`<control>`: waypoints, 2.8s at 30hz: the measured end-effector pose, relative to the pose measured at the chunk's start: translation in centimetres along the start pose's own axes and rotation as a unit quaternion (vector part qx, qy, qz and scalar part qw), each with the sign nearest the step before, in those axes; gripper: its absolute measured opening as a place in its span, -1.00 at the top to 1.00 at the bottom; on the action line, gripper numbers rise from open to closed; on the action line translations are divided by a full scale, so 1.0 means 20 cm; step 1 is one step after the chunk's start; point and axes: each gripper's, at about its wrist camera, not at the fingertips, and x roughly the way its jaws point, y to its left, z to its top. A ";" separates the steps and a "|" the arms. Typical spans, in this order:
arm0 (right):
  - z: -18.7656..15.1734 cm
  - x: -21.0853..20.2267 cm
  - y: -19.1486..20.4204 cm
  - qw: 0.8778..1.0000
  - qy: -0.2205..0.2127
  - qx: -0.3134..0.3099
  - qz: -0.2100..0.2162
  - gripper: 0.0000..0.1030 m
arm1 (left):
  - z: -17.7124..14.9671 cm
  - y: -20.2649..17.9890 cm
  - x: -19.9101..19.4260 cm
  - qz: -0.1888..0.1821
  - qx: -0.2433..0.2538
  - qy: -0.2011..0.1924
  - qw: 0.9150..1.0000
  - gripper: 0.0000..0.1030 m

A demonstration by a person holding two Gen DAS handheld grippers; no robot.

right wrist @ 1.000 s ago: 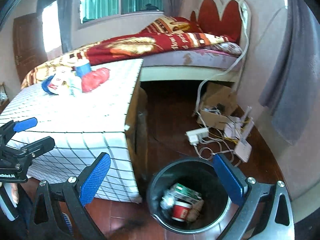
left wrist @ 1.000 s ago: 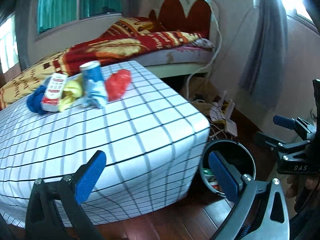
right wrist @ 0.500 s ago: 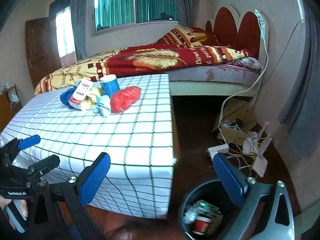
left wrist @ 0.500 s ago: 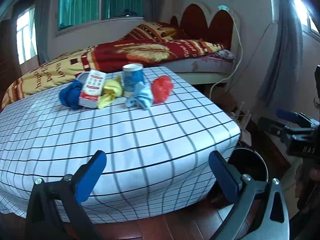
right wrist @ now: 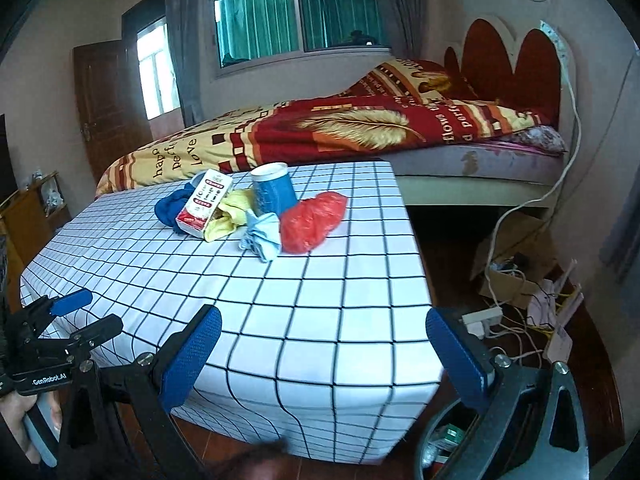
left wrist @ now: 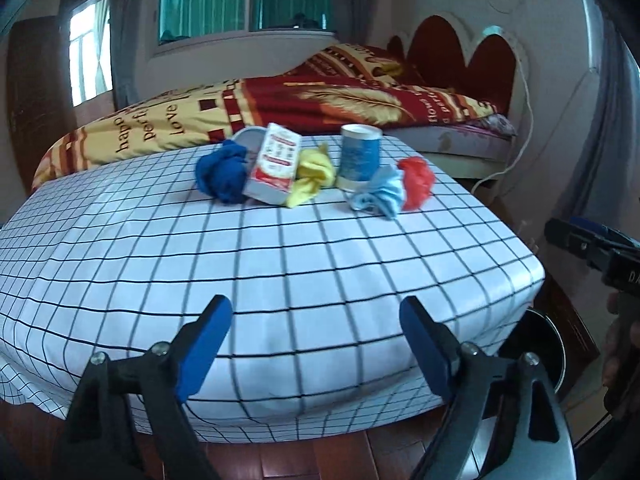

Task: Collect trash
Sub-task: 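Grasp the nut-milk carton with the left tool while the right tool grasps the red plastic bag, then lift the red plastic bag with the right tool toward the bin while the left tool holds the carton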

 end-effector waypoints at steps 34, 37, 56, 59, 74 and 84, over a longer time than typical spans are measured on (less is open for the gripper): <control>0.39 0.99 0.03 0.994 0.100 0.027 0.034 -0.03 | 0.49 0.33 0.78 -0.073 -0.089 0.044 0.992 -0.13; 0.38 1.02 0.03 0.993 0.106 0.031 0.048 0.51 | 0.51 0.33 0.81 -0.081 -0.093 0.049 0.991 0.45; 0.34 0.93 -0.02 0.994 0.095 0.022 0.043 0.71 | 0.48 0.16 0.77 0.017 -0.023 0.038 0.999 -0.54; 0.35 0.95 -0.03 0.994 0.101 0.024 0.045 0.71 | 0.48 0.15 0.83 0.020 -0.024 0.062 0.998 -0.51; 0.34 0.69 -0.03 0.997 0.059 -0.003 0.043 0.86 | 0.39 0.16 0.49 -0.020 -0.016 0.018 1.000 0.01; 0.24 0.26 -0.09 0.999 0.032 -0.009 0.026 0.86 | 0.26 0.00 0.26 -0.051 -0.010 0.008 0.999 0.01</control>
